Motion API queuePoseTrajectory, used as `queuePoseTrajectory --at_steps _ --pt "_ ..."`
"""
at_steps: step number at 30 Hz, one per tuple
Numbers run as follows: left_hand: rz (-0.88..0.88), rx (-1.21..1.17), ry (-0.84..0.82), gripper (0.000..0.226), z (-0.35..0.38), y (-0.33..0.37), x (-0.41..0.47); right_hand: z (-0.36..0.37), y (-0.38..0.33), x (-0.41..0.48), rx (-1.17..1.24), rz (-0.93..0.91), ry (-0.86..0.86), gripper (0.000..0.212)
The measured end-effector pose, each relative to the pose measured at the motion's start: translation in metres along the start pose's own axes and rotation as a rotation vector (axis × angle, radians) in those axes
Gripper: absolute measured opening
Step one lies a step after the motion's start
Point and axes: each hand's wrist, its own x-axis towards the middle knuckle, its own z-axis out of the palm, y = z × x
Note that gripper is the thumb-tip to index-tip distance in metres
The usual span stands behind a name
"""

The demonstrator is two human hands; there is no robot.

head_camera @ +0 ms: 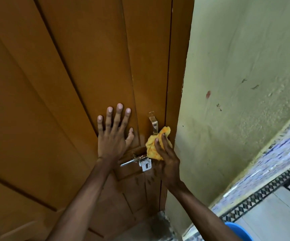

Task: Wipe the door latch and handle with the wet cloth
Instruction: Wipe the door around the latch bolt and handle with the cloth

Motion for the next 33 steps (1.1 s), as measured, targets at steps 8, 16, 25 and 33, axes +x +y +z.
queuePoseTrajectory --at_steps 8,16,25,33 --pt "-0.011 0.0 -0.007 0.079 -0.001 0.0 0.0 -0.001 0.002 0.006 0.103 0.045 -0.013 0.046" --pt "-0.006 0.001 -0.006 0.079 0.002 0.0 -0.001 -0.038 -0.015 0.058 0.675 0.739 0.371 0.036" --pt "-0.014 0.006 0.014 0.082 0.004 0.0 -0.001 -0.045 -0.033 0.086 0.119 0.473 -0.051 0.033" --pt "-0.003 0.027 0.037 0.081 0.008 0.0 -0.002 -0.045 -0.027 0.092 0.454 0.729 -0.085 0.03"
